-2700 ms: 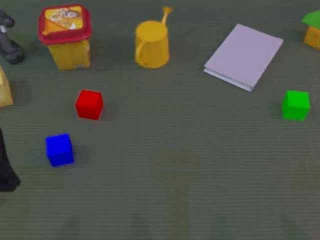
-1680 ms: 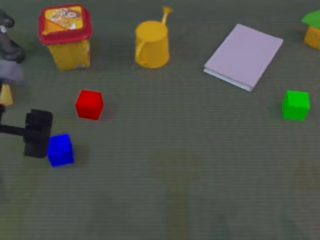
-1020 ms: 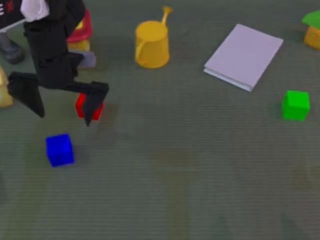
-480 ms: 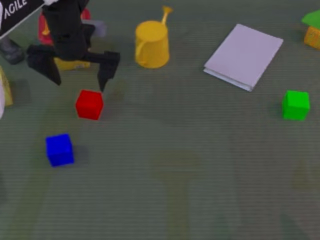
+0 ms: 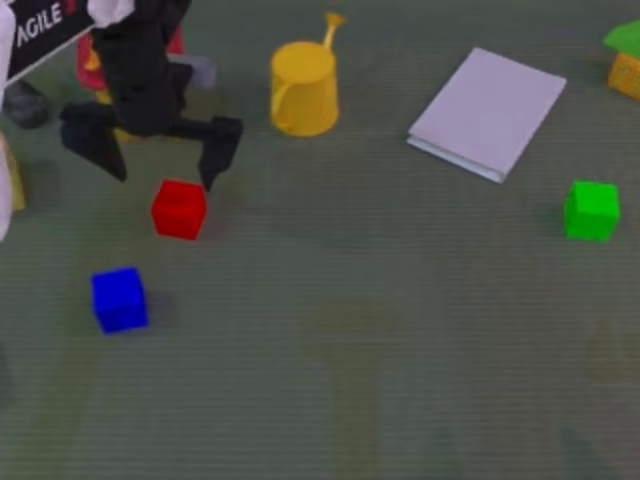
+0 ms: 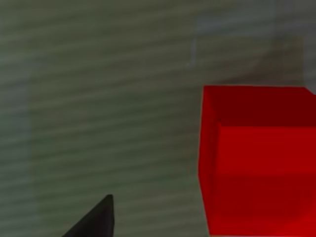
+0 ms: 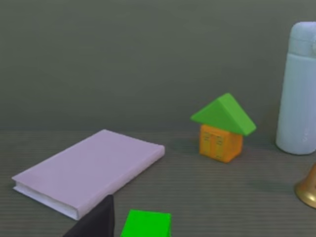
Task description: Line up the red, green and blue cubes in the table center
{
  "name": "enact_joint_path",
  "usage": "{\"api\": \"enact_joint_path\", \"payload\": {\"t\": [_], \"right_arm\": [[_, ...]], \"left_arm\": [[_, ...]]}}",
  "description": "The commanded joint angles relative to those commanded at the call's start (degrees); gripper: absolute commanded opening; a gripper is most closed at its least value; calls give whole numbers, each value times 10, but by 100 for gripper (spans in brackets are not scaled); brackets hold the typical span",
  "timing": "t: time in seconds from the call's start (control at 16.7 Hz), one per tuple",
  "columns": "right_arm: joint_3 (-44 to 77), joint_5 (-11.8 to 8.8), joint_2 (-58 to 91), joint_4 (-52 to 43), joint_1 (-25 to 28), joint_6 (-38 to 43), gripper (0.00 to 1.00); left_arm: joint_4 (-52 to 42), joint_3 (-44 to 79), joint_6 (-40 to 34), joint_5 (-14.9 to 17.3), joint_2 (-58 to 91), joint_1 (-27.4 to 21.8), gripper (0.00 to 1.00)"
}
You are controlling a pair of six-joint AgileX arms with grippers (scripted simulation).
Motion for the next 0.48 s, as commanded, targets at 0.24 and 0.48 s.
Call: {"api": "enact_joint_path", "payload": {"t": [0.24, 0.48], "right_arm": [[0, 0, 0, 0, 0, 0, 100], [0, 0, 0, 0, 0, 0, 100]], "left_arm": [[97, -69, 1, 0, 22, 0, 100], [133, -99, 1, 0, 33, 1, 100]]}}
